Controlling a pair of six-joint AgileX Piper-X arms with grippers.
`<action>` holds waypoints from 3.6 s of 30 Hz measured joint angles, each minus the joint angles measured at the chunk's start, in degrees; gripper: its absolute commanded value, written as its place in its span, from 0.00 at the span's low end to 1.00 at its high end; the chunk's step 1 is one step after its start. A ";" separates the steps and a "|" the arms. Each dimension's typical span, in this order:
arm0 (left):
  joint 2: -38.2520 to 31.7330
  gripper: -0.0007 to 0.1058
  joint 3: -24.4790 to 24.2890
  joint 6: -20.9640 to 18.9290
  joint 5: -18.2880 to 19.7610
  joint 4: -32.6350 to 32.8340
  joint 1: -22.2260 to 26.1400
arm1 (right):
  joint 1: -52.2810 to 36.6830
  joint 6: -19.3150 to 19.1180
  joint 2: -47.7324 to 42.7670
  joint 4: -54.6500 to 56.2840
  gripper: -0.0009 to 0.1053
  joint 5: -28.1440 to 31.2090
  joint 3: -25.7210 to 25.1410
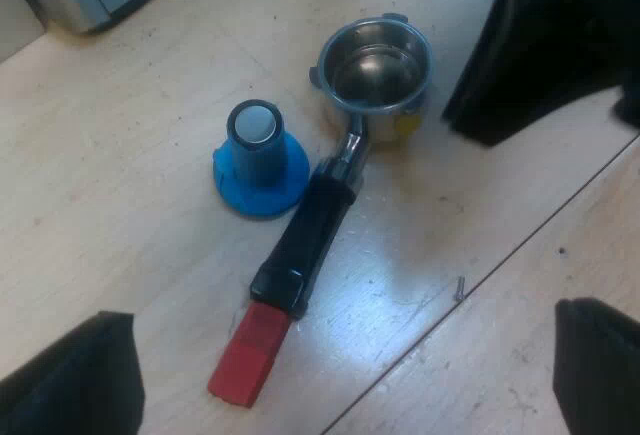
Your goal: Put the handle in the coffee machine
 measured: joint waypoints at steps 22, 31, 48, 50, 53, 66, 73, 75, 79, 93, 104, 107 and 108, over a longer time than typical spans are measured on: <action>0.00 0.80 0.80 5.65 8.54 -8.26 0.00 | -0.43 -7.98 -9.06 12.60 0.87 13.46 -2.43; 0.12 0.80 5.27 2.72 8.54 -8.52 0.00 | -2.33 -8.07 -1.96 13.07 0.87 10.39 -2.69; 0.12 0.80 5.41 5.31 8.54 -9.37 0.00 | -4.26 -4.57 8.57 9.40 0.87 7.59 -8.70; 0.12 0.80 5.41 5.44 8.54 -9.31 0.00 | -4.50 -3.68 9.86 9.50 0.87 7.15 -9.19; 0.12 0.80 5.41 5.44 8.54 -9.40 0.00 | -5.31 -2.58 10.56 10.60 0.87 6.70 -9.33; 0.12 0.80 5.41 5.44 8.54 -9.40 0.00 | -6.14 -2.57 11.46 9.15 0.87 5.98 -9.33; 0.12 0.80 5.41 5.44 8.54 -9.40 0.00 | -6.14 -2.57 14.94 8.03 0.87 5.00 -9.39; 0.12 0.80 5.41 5.44 8.54 -9.40 0.00 | -6.14 -2.57 14.97 8.01 0.87 4.90 -9.39; 0.12 0.80 5.41 5.44 8.54 -9.40 0.00 | -6.14 -2.57 15.17 7.03 0.87 4.89 -9.39; 0.12 0.80 5.41 5.44 8.54 -9.40 0.00 | -6.14 -1.22 16.37 7.53 0.87 2.65 -9.89; 0.12 0.80 5.41 5.44 8.74 -9.40 0.00 | -6.14 -0.61 16.37 8.34 0.87 3.25 -9.89; 0.12 0.80 5.41 5.44 9.06 -9.40 0.00 | -6.14 -0.47 16.37 8.34 0.84 3.29 -9.89; 0.12 0.80 5.41 5.44 9.06 -9.40 0.00 | -6.14 -0.47 16.37 8.47 0.80 3.29 -9.89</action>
